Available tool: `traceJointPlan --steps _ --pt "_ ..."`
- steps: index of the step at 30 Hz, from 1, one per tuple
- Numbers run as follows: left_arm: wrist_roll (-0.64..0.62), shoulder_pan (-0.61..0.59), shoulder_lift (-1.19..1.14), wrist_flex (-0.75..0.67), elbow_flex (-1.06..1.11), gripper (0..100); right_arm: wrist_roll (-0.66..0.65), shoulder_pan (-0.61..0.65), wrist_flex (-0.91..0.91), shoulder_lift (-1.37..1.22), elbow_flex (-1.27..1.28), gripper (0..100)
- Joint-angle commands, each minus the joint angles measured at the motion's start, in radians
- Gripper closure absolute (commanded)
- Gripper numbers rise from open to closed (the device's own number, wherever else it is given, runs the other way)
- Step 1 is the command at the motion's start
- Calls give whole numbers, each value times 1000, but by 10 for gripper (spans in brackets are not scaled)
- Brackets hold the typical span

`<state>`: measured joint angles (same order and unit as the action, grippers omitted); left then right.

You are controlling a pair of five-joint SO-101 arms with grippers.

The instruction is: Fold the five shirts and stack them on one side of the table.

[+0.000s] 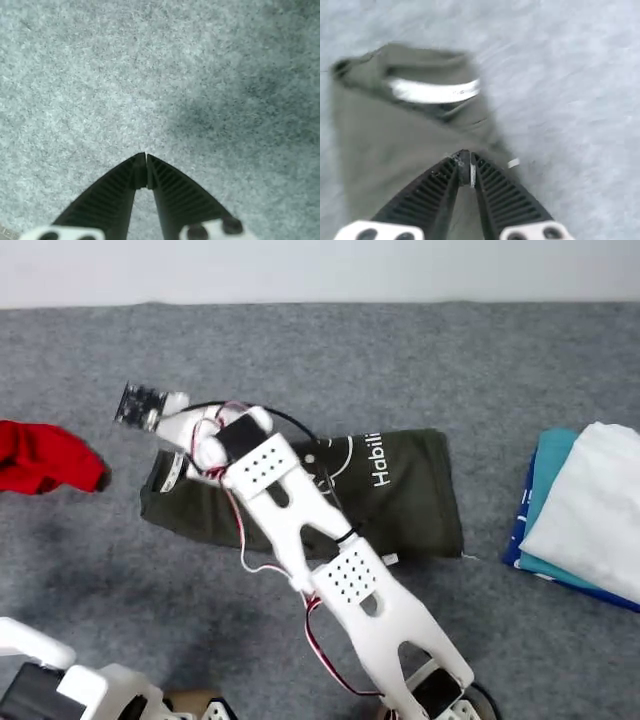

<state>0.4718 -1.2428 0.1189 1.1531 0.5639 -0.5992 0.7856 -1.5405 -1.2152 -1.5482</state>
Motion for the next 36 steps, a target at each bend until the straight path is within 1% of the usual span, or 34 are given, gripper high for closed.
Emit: traceJointPlan --steps 1,3,4,7,9,12,14,18,20,26,30,33,36 --pt "8 6 46 -14 -4 992 -3 22 -170 28 -63 988" --pt "8 6 54 -11 -4 992 12 19 -251 33 -69 988" --pt "8 5 54 -9 -7 992 41 12 -263 36 -75 988" --pt "8 5 54 37 -15 992 187 -47 -259 79 -69 988" --pt "8 6 55 78 -15 992 229 -67 -260 117 -26 988" --pt "11 -15 55 124 -15 992 236 -105 -260 222 97 988" --pt "37 -32 55 167 -25 992 258 -140 -260 311 198 988" --pt "49 -34 55 279 -101 992 402 -245 -257 496 393 983" --pt "49 -31 55 336 -157 992 450 -298 -257 568 494 983" --pt "44 11 55 519 -351 993 503 -435 -255 716 720 983" --pt "23 11 57 574 -420 993 522 -496 -255 799 806 974" --pt "21 12 114 591 -440 994 546 -533 -255 840 888 913" --pt "21 44 245 597 -426 994 563 -567 -255 866 968 860"
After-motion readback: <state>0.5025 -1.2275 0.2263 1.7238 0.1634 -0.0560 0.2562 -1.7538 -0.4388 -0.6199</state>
